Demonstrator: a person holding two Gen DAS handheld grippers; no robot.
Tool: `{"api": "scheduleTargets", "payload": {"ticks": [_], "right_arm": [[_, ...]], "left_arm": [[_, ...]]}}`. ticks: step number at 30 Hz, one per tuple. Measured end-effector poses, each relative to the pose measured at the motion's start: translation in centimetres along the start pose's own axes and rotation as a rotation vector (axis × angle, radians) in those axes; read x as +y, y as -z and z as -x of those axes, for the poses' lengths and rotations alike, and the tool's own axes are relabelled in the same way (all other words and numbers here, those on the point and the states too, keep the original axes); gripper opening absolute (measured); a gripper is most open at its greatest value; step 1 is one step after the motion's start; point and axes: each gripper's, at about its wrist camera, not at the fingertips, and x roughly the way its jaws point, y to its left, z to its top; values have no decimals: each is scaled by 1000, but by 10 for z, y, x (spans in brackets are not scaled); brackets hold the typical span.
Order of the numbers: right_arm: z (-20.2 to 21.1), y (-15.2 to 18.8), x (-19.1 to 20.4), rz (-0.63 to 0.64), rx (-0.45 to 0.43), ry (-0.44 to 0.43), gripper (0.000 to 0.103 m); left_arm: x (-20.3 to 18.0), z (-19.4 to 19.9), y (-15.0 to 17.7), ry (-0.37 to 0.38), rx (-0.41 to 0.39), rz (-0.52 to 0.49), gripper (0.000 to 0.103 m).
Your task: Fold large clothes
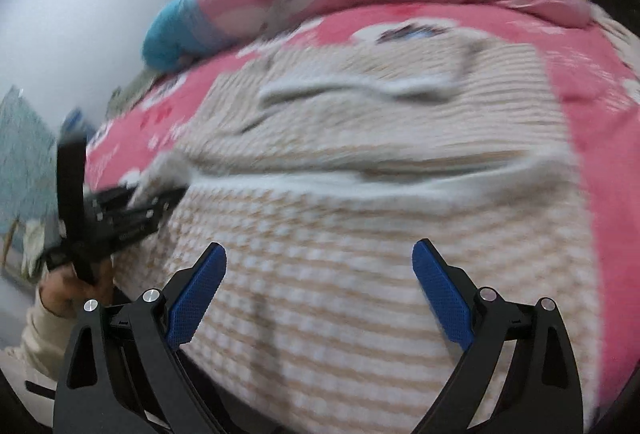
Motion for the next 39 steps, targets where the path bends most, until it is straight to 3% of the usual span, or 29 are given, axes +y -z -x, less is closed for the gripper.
{"api": "scheduleTargets", "payload": {"ticks": [4,8,13,18,27,36,39], "right_arm": [[28,-3,-49,-105,-57,62,82],[30,-13,-87,-176,-60,120,69],[13,-28,-103,-160,-36,151,60],[0,-23,-103,-123,7,177,59],[12,9,-102,-126,125,92,52],[-16,-21,-119,-175,141,37,49],[-14,-16,-117,-181,160,29,42]], "left_arm": [[0,0,0,-20,0,27,34],[-1,2,0,-35,2,28,34],[-4,2,1,-49,2,21,34],[-4,0,0,-49,3,22,34],[-6,1,0,-47,1,20,34],[-4,1,0,-30,5,36,34],[-4,1,0,-28,8,45,34]]}}
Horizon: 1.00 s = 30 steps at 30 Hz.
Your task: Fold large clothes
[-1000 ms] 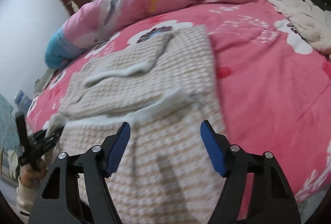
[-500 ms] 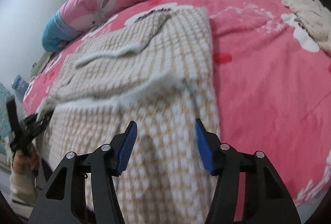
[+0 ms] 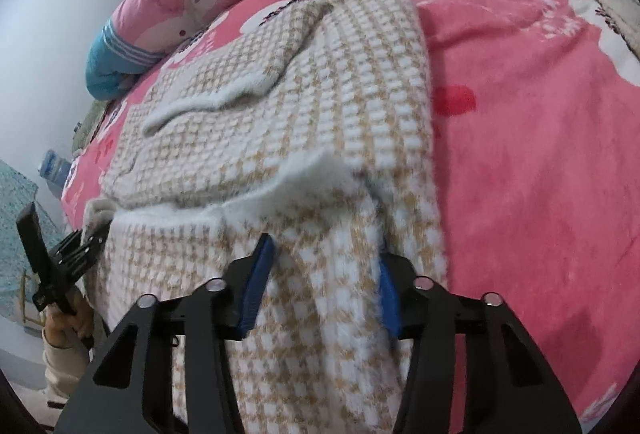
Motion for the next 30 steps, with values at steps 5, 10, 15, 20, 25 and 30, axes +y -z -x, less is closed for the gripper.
{"api": "scheduleTargets", "payload": {"ticks": [5,10,15,20,25,30], "right_arm": [[16,23,15,59,22,43,27],[14,23,43,167,2,205,24],[-1,24,56,235,2,325,24],[1,26,63,254,-10,373,24],[-1,29,72,304,-8,433,24],[1,28,67,288,-8,420,24]], "left_arm": [[-1,0,0,-6,7,11,34],[-1,0,-1,-9,20,20,34],[0,0,-3,-8,30,38,34],[0,0,-3,-12,33,35,34],[-1,1,-3,-14,33,33,34],[-1,1,-3,-15,33,32,34]]}}
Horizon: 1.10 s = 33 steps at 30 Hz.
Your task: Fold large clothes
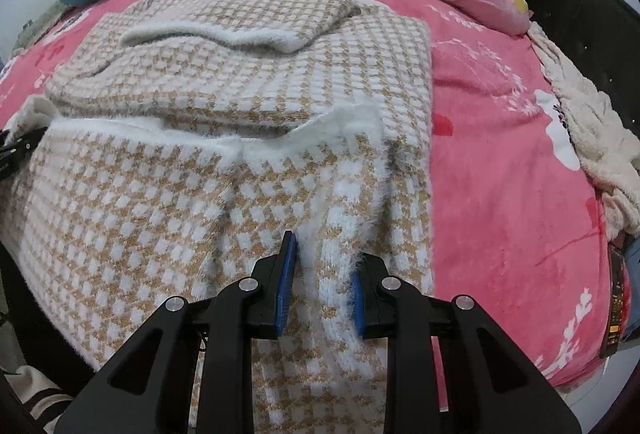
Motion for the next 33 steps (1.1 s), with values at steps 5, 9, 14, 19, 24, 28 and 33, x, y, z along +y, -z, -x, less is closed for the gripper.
{"api": "scheduleTargets", "payload": {"ticks": [5,9,14,19,24,28,33], "right_arm": [[0,0,-1,-1,1,-1,24],[0,0,0,-3,1,-1,24],[-1,0,-1,-6,0,-3,24],[-3,0,0,-4,-12,-1,24],[8,7,-2,-23,-57,7,11],[31,15,-4,-47,-117,11,9],[73,28,0,-45,-214,36,9]], "left_arm": [[0,0,0,-2,0,-1,34],[0,0,0,-4,1,-3,34],[0,0,0,-5,0,-3,34],[0,-1,-1,-6,-2,-4,35],[3,6,0,-13,-50,10,23],[4,28,7,-1,-129,1,12],[5,68,17,11,-235,-32,9]]}}
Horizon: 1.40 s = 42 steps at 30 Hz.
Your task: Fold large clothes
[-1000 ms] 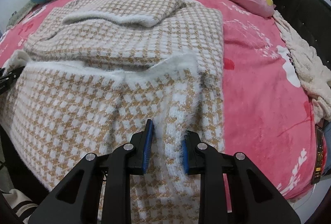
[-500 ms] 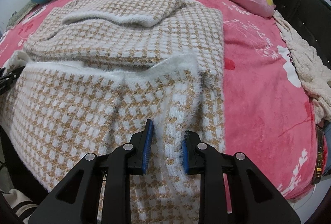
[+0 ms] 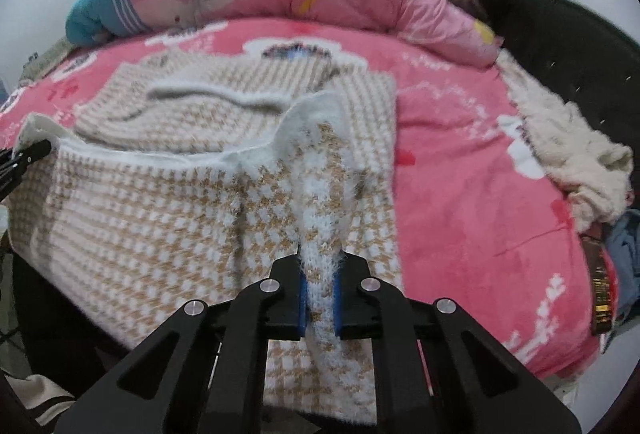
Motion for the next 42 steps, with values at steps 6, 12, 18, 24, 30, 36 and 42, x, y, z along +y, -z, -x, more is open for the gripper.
{"api": "scheduleTargets", "payload": {"ticks": [6,12,18,24,30,36,42], "right_arm": [[48,-1,1,4,-126,20,8],[59,-32,-9,8,-217,14,8],[49,-91,-29,7,-302,-2,8],[-10,-161,-38,-2,-302,-25,8],[-128,-199,-38,-18,-142,-55,8],[-221,-182,-51,-110,86,-152,29],[-164,-190,-92,-209,-32,-208,50]], "left_arm": [[0,48,-13,38,-86,-17,9],[3,64,-54,77,-166,1,8],[12,59,-115,72,-272,-15,8],[26,0,-177,58,-264,-36,8],[30,-130,-200,39,-33,-49,8],[62,-227,-170,111,224,83,32],[106,-172,-186,249,38,233,33]]}}
